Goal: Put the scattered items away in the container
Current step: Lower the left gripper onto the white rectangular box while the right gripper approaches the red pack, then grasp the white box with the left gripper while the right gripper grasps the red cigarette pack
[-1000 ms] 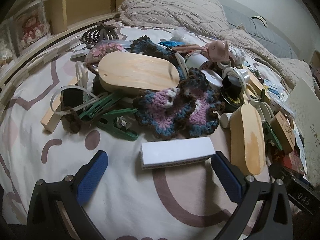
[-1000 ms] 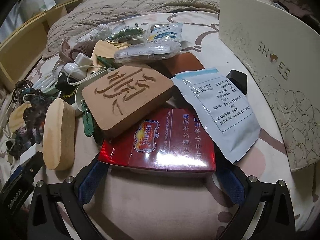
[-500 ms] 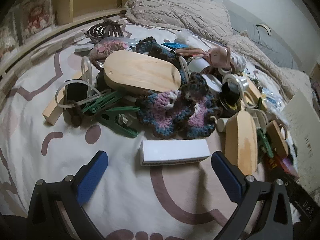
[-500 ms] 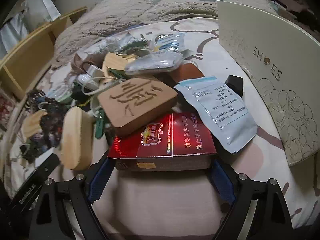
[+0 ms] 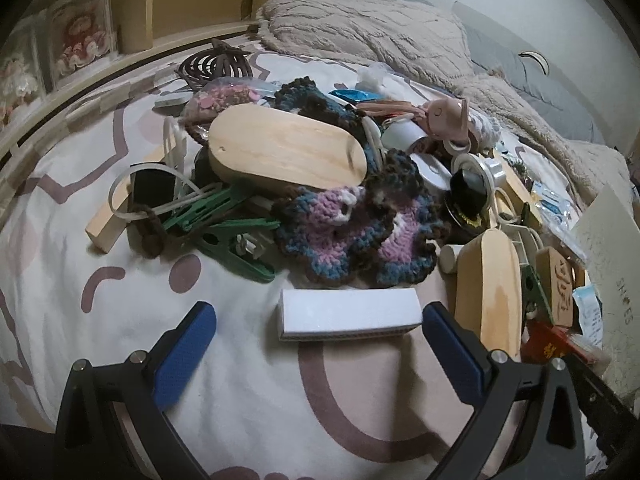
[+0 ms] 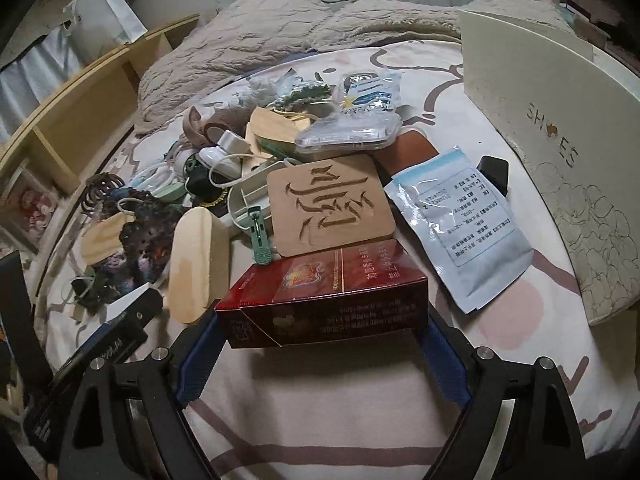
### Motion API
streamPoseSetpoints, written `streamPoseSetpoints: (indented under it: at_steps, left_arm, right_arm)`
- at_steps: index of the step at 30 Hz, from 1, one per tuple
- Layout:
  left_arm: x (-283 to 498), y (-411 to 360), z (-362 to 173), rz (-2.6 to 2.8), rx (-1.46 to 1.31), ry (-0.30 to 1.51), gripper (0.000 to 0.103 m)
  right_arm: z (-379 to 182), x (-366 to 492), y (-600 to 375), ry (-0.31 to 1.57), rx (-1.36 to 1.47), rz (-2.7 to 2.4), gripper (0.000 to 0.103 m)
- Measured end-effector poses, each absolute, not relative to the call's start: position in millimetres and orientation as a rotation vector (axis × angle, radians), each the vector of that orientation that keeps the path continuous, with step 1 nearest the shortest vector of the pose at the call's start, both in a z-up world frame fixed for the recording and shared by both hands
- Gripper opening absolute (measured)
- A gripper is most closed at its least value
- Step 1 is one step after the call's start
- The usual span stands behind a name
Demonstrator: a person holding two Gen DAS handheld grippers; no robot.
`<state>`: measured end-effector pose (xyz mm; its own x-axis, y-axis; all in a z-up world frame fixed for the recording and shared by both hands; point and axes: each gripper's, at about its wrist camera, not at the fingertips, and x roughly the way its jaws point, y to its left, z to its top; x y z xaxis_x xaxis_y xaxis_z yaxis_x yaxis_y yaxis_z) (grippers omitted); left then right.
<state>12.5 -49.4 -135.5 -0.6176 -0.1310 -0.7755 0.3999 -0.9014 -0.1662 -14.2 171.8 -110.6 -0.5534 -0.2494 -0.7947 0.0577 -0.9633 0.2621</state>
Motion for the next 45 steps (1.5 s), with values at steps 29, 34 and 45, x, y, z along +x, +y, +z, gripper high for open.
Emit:
streamPoseSetpoints:
  at_steps: [29, 34, 45]
  left_arm:
    - [23, -28, -117, -2.724, 1.129, 0.405, 0.069]
    - [25, -23, -113, -2.752, 1.112, 0.364, 0.069]
    - [19, -25, -120, -2.762, 1.267, 0.220, 0.069]
  right_arm:
    - [-102, -12, 182, -0.368, 1.335, -2.599, 0.052]
    - [-110, -15, 183, -0.402, 1.386, -2.542, 0.052]
    - [-94, -2, 176, -0.165, 1.334, -2.535, 0.087]
